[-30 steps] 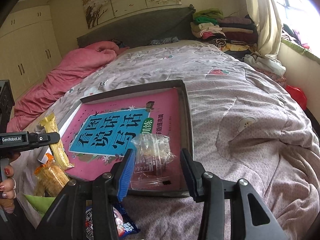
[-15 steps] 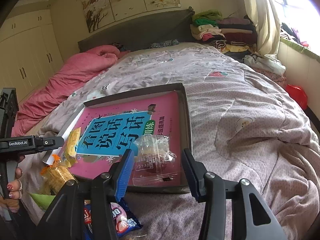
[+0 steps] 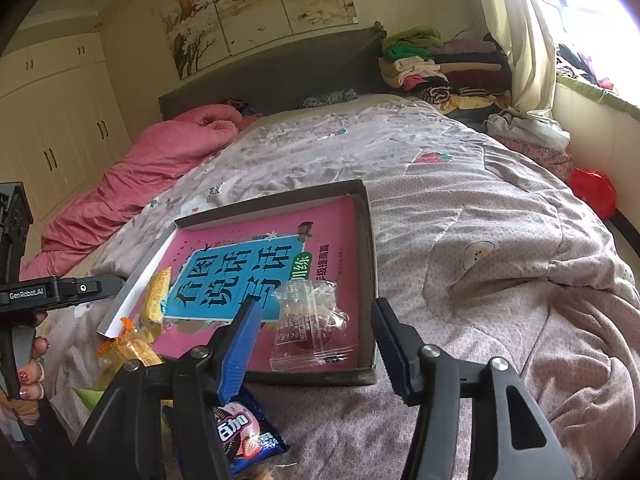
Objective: Organize snacks
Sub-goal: 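Withdraw both open grippers from the tray back toward the snack pile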
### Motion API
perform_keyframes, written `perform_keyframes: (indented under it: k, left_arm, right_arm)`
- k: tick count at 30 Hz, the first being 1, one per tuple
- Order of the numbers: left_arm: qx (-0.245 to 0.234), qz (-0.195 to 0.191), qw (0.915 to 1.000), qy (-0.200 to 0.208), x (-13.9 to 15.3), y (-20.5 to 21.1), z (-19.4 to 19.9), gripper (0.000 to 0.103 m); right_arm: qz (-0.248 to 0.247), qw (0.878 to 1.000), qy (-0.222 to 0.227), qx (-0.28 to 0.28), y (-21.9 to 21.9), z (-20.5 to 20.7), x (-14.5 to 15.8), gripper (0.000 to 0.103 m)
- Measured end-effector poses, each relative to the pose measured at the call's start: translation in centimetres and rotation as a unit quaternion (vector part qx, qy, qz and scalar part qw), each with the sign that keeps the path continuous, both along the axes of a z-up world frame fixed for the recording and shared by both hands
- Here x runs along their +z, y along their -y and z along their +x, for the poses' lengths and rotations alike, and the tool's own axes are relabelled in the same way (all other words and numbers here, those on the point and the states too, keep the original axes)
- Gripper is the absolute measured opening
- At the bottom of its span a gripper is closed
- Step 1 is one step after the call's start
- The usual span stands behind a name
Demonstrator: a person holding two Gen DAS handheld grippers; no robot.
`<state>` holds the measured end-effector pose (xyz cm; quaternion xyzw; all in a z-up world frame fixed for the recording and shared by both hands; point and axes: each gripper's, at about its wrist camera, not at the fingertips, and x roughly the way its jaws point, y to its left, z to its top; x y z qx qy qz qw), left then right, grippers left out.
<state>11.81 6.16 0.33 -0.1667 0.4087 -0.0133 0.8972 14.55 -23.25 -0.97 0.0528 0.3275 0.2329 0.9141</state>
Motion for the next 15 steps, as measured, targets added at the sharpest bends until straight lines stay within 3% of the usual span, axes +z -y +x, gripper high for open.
perform_keyframes:
  k: [15]
  left_arm:
    - [-0.004, 0.024, 0.9995, 0.02, 1.9, -0.5, -2.9, 0.075]
  right_arm:
    - [0.011, 1.0, 0.009, 0.022, -0.1, -2.3, 1.2, 0.069]
